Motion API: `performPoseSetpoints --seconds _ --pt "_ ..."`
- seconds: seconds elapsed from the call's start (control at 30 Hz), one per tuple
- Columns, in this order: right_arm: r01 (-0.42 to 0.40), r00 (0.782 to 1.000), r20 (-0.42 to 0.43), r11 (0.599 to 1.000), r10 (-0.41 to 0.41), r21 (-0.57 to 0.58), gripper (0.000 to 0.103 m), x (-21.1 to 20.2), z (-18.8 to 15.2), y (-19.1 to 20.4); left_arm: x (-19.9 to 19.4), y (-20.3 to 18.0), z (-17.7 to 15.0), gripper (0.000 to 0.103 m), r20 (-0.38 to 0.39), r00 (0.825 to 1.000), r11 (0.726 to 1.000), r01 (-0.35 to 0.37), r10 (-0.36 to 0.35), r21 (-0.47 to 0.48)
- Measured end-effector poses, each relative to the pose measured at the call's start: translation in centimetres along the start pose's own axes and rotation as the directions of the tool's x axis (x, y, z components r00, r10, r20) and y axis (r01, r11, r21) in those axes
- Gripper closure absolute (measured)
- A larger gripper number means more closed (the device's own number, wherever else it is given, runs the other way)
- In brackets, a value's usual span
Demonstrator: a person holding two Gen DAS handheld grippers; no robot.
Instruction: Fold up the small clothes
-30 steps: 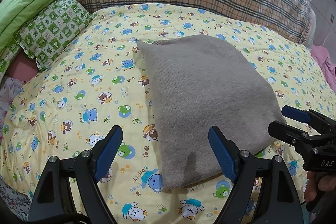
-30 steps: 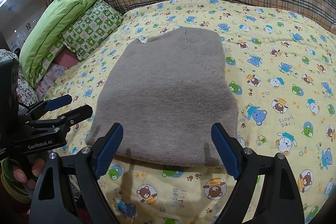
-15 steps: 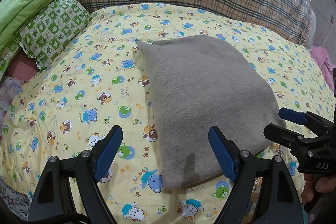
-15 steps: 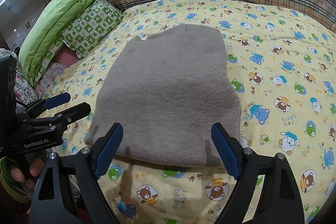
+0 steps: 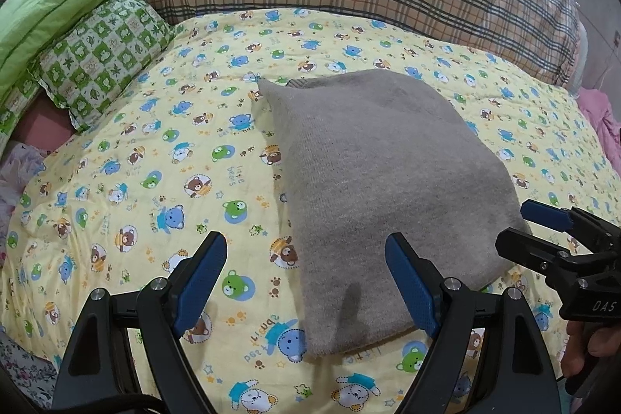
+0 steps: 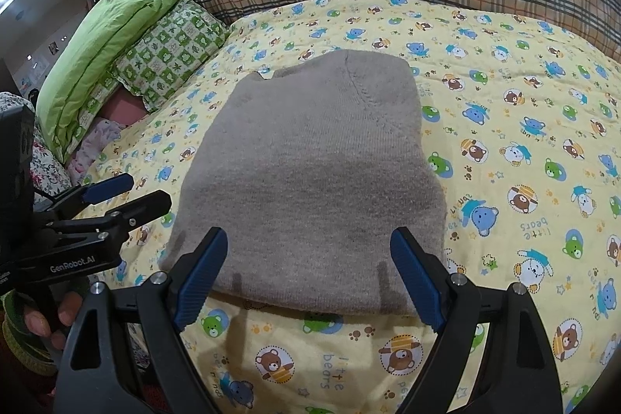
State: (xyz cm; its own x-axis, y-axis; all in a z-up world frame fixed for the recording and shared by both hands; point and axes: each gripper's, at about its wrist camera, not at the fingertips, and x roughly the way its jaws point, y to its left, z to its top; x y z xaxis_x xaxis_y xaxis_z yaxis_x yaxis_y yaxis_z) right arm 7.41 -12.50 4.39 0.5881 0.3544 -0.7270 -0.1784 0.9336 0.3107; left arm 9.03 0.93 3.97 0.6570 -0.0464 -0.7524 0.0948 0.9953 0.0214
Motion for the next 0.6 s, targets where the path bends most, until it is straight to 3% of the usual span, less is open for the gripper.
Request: performPoseSetpoints --seconds 0.6 --pt "0.007 1.000 0.005 1.000 -0.006 -0.017 0.017 0.3 1.2 -0.5 0.9 0.7 1.3 0.019 -0.014 1.000 1.000 0.002 -0.002 -0.001"
